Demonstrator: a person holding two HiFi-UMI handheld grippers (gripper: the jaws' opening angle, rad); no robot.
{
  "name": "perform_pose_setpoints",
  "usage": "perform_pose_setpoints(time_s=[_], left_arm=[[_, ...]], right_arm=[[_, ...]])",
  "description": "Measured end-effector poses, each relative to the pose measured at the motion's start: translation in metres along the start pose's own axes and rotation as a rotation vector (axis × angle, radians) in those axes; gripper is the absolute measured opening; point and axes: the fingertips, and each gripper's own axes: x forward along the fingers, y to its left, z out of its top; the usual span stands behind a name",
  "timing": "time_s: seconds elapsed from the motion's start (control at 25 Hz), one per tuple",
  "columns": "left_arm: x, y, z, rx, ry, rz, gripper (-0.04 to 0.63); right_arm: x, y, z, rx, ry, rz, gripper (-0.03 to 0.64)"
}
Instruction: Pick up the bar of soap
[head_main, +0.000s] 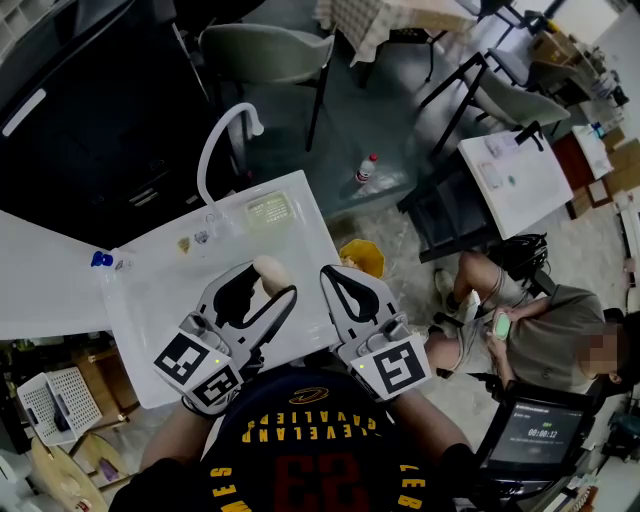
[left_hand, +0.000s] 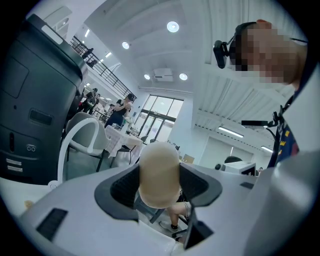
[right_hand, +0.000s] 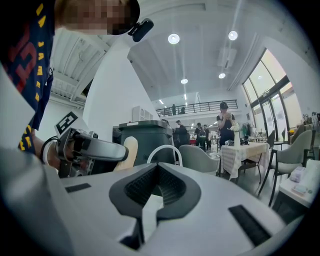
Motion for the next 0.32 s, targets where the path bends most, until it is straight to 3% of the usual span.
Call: perform_pose_setpoints(time_s=[0.12, 0.32], left_arm=[[0.000, 0.000, 0.002, -0.002, 0.001, -0.004, 0.264], [-0.006, 0.011, 0.008, 0.022, -0.027, 0.068, 0.264]], right_arm=[[0.000, 0.001, -0.003, -0.010, 0.013, 0.005, 0.017], [0.017, 0.009, -0.002, -0.036, -0.048, 0.107, 0.017]])
